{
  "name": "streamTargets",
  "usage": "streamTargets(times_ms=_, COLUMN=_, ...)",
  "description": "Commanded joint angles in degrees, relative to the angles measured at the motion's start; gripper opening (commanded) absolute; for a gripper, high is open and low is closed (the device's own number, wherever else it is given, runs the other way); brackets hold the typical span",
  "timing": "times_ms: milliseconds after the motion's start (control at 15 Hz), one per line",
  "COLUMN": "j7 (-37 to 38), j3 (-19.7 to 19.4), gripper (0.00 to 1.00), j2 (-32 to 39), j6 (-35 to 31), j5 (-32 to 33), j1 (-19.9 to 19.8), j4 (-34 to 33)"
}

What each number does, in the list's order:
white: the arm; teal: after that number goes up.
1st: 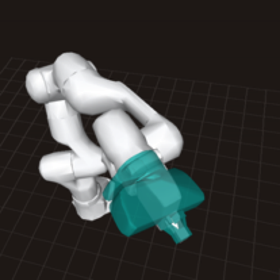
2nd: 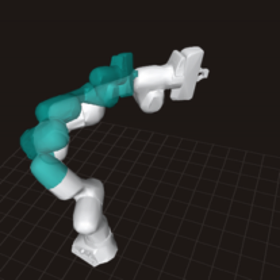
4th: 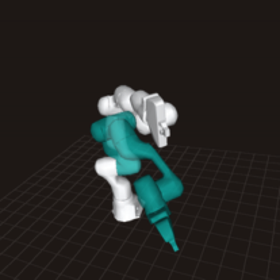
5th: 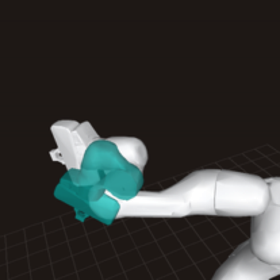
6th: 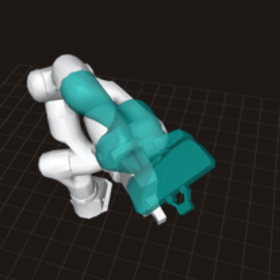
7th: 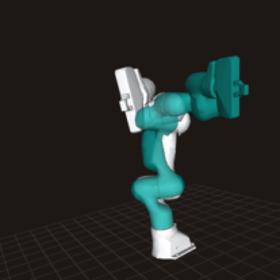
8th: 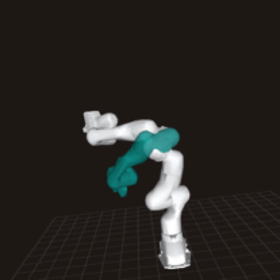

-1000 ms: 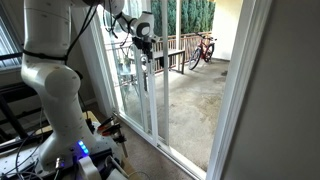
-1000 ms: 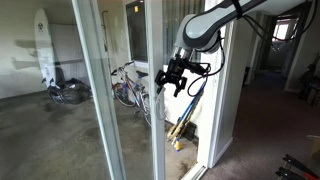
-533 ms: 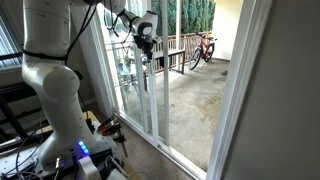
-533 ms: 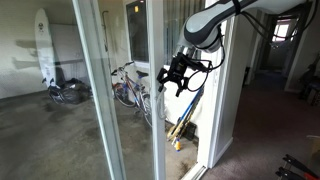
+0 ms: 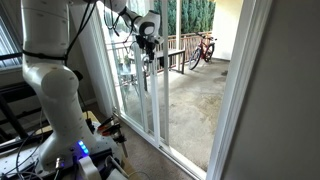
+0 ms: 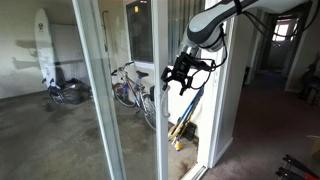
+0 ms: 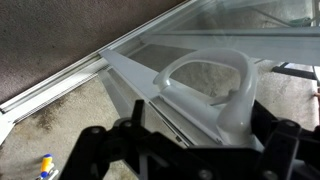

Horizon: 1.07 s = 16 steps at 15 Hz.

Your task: Slide the glass door to the right

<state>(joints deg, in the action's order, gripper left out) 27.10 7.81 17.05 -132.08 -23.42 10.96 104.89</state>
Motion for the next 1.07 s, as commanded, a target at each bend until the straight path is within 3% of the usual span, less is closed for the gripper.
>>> streamTargets(times_ms=0, j7=-2.48, j3=-2.73, gripper=1.00, j2=-3.03, j6=-0.28, j5=0.29, j1=-3.74, j4=5.95)
streamTargets(times_ms=1000, j7=-6.66, j3=-5.74, gripper=1.00, j2=-6.06, j6=0.03, j5=-3.36, j1=-8.90, j4=9.71)
